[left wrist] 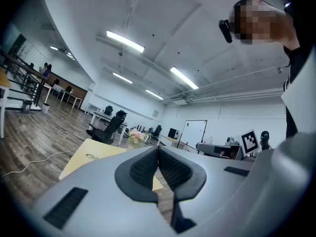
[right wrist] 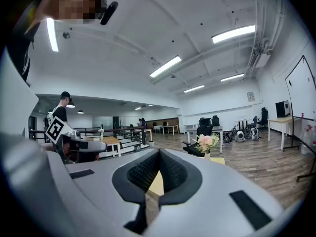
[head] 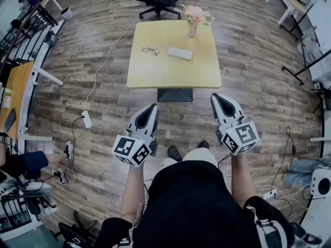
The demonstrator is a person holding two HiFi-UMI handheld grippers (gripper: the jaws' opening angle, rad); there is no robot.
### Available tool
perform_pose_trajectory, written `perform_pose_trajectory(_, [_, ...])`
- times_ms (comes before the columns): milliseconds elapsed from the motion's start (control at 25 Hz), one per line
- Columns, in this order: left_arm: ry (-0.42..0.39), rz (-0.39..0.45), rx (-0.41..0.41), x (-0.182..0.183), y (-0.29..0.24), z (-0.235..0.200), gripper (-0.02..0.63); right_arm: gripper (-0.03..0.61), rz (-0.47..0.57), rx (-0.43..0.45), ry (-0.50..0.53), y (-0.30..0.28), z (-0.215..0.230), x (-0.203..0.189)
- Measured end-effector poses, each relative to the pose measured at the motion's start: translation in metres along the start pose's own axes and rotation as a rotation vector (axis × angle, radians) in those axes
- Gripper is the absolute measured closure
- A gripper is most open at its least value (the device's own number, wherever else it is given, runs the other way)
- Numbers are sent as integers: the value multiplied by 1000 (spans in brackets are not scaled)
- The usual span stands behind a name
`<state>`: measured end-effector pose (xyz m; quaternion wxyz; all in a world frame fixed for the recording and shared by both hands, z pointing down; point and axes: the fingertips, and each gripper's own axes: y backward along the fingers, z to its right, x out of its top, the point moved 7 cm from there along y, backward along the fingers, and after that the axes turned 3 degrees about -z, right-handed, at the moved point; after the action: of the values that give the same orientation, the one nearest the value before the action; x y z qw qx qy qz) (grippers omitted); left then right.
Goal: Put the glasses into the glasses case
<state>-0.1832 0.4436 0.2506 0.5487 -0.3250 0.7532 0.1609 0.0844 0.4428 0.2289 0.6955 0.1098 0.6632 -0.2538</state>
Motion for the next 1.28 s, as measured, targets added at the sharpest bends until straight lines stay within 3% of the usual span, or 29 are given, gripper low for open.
perform_pose_trajectory(480, [3, -6, -25, -3, 9, 4, 591, 565, -2, 14, 24, 10, -20, 0])
perform_pose_trajectory(680, [4, -8, -32, -5, 10, 5, 591, 563, 11, 55, -54, 12, -24, -7])
perform_pose_trajectory(840, [11, -26, -34, -11, 6, 3, 591, 561, -17, 51, -41, 11, -26, -13])
perform_pose_trajectory(1280, [30, -52, 7, -15, -24, -13, 591, 561, -45, 75, -1, -25, 4, -17])
